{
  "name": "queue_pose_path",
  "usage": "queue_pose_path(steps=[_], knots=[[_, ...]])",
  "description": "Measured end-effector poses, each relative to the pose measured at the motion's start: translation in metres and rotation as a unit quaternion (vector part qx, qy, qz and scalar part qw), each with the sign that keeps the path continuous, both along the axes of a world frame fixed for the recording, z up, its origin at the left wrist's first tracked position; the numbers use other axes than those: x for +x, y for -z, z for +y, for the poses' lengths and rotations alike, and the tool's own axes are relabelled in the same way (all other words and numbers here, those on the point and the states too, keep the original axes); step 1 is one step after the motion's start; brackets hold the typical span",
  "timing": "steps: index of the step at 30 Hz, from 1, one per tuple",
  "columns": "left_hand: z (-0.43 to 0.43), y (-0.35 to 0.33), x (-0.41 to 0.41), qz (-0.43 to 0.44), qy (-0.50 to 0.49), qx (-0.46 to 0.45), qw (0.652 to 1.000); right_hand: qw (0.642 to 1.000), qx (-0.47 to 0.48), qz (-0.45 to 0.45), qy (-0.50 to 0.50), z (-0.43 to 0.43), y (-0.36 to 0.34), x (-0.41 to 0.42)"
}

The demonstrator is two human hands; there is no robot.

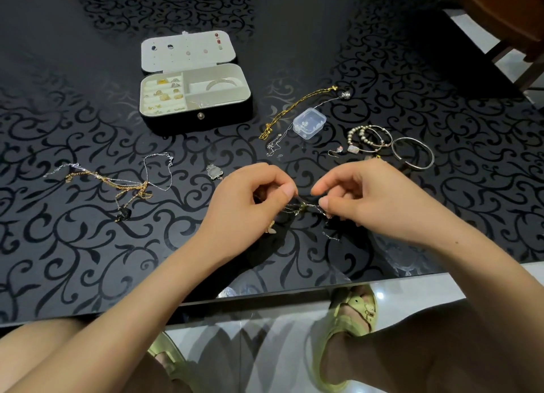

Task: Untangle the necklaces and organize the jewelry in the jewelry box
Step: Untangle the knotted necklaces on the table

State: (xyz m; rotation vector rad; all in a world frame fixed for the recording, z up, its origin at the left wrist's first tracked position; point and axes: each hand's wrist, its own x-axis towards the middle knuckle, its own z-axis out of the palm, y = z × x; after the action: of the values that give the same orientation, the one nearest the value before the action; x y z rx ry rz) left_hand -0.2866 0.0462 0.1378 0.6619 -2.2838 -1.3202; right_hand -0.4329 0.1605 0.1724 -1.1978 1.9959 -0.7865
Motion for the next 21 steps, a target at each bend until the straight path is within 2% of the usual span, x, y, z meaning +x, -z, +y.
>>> queue_pose_path(steps=[2, 7, 11, 15, 18, 21], knots=[[-0.003, -0.001, 0.004, 0.015, 0.048, -0.006, 0.999, 1.000, 0.002, 0.030, 0.008, -0.002, 0.002, 0.000], [-0.005, -0.003, 0.012, -0.004, 0.139, -0.139, 0.980, 0.995, -0.002, 0.093, 0.035, -0.007, 0.007, -0.004], [-0.002, -0.003, 0.015, -0.035, 0.176, -0.264, 0.948, 0.991, 0.009, 0.128, 0.028, -0.008, 0.009, -0.006], [0.001, -0.001, 0.018, -0.064, 0.211, -0.317, 0.922, 0.991, 0.003, 0.130, 0.024, -0.007, 0.009, -0.006], [0.003, 0.000, 0.018, -0.067, 0.203, -0.328, 0.920, 0.995, -0.006, 0.101, 0.018, -0.007, 0.006, -0.006], [0.002, 0.002, 0.013, -0.068, 0.128, -0.325, 0.935, 0.997, -0.011, 0.073, 0.005, -0.007, 0.002, -0.003]])
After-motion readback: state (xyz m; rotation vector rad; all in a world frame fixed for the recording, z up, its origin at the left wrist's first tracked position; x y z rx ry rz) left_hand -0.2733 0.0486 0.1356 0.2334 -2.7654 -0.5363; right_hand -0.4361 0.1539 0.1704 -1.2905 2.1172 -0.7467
